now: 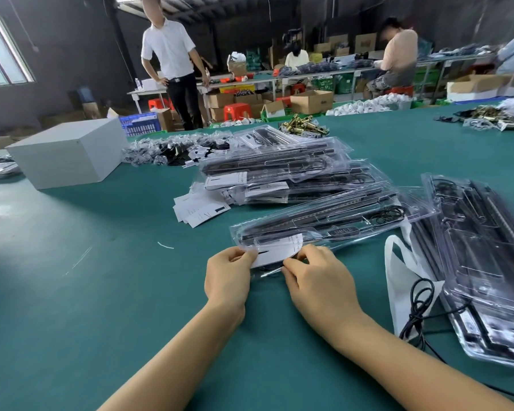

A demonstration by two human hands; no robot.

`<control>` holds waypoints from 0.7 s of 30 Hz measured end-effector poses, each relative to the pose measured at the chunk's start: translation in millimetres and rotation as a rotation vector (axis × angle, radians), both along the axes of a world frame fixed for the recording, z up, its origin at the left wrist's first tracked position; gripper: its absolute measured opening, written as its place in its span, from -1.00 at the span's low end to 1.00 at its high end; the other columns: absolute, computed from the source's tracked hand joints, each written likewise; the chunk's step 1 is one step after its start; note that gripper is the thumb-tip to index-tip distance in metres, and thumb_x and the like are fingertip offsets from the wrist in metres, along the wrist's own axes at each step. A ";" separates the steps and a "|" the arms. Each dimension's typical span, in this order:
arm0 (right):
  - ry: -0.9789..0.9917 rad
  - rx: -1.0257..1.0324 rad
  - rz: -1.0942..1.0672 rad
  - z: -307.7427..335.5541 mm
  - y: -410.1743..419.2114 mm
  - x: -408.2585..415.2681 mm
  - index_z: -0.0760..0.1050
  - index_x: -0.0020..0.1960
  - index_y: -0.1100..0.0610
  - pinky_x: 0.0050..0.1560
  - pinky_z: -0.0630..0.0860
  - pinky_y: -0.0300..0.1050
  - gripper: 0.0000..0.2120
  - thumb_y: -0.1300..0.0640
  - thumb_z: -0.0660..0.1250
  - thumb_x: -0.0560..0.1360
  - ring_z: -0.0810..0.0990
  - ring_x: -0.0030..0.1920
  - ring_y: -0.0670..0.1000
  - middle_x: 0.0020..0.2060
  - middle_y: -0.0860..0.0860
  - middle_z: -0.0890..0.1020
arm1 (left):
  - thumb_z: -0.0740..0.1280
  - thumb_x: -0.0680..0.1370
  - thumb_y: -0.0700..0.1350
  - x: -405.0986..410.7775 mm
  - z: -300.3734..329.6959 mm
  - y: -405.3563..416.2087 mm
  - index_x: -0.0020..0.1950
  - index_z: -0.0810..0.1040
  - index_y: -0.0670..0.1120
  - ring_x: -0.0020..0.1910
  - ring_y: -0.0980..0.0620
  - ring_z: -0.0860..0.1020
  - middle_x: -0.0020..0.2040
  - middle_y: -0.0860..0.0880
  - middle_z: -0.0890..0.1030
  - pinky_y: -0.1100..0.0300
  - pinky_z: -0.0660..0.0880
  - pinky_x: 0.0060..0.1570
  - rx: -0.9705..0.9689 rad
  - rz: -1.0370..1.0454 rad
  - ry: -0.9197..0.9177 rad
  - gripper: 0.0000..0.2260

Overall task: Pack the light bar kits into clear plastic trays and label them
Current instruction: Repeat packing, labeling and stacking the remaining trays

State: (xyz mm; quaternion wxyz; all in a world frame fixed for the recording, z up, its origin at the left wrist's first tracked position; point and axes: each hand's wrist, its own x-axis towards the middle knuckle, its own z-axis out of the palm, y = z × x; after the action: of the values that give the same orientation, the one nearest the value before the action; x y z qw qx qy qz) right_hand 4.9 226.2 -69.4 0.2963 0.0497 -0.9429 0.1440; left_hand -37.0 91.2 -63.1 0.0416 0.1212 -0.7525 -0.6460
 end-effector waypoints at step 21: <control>0.045 0.326 -0.062 4.4 1.4 5.2 0.54 -0.39 0.16 -0.37 0.38 -0.10 -0.78 0.24 0.56 0.07 0.55 -0.28 0.13 -0.26 0.08 0.57 | 0.51 0.38 0.00 -7.3 -4.1 -2.9 -0.26 0.58 -0.03 -0.48 0.07 0.36 -0.34 0.07 0.61 0.21 0.31 -0.34 -0.137 0.021 0.042 -0.84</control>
State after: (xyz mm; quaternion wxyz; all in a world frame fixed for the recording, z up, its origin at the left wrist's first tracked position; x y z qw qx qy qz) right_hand 10.1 227.6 -65.0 0.3095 0.0714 -0.9480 -0.0212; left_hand -44.3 88.3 -67.2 0.0725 0.1125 -0.7925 -0.5951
